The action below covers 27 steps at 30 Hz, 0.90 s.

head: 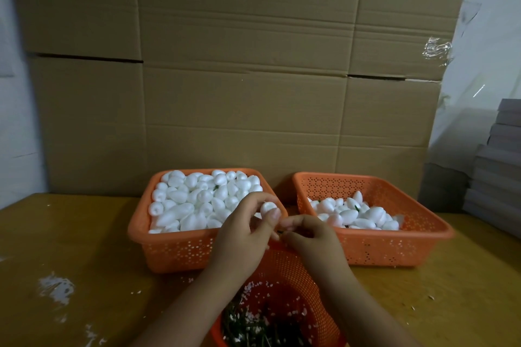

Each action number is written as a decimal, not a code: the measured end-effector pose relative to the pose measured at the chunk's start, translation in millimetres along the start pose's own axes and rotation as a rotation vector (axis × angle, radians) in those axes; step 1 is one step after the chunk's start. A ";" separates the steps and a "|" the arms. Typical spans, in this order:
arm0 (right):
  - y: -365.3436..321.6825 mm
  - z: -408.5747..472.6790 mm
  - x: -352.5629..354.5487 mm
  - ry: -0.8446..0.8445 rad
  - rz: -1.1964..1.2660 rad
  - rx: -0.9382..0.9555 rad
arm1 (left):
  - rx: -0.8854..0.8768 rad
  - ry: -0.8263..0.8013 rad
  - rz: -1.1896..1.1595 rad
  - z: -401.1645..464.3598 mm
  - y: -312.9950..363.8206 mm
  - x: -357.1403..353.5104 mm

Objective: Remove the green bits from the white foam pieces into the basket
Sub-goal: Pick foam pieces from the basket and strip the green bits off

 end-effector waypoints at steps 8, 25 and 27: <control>1.9 1.5 0.1 -0.003 0.064 -0.006 | -0.046 0.064 0.061 -2.3 11.9 9.4; 4.4 0.9 -0.6 -0.005 0.044 -0.025 | 0.058 -0.004 0.023 -1.5 -2.1 1.4; 4.0 1.2 -0.8 -0.007 0.051 -0.022 | 0.055 -0.016 0.029 -1.3 -1.9 -0.5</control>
Point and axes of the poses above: each hand's wrist, its own z-axis towards the middle knuckle, its own x-axis out of the back of the hand, y = z × x, the point moved 10 cm from there along z, towards the middle knuckle, and after that the axes turned 3 degrees about y, right-handed, at the moved point
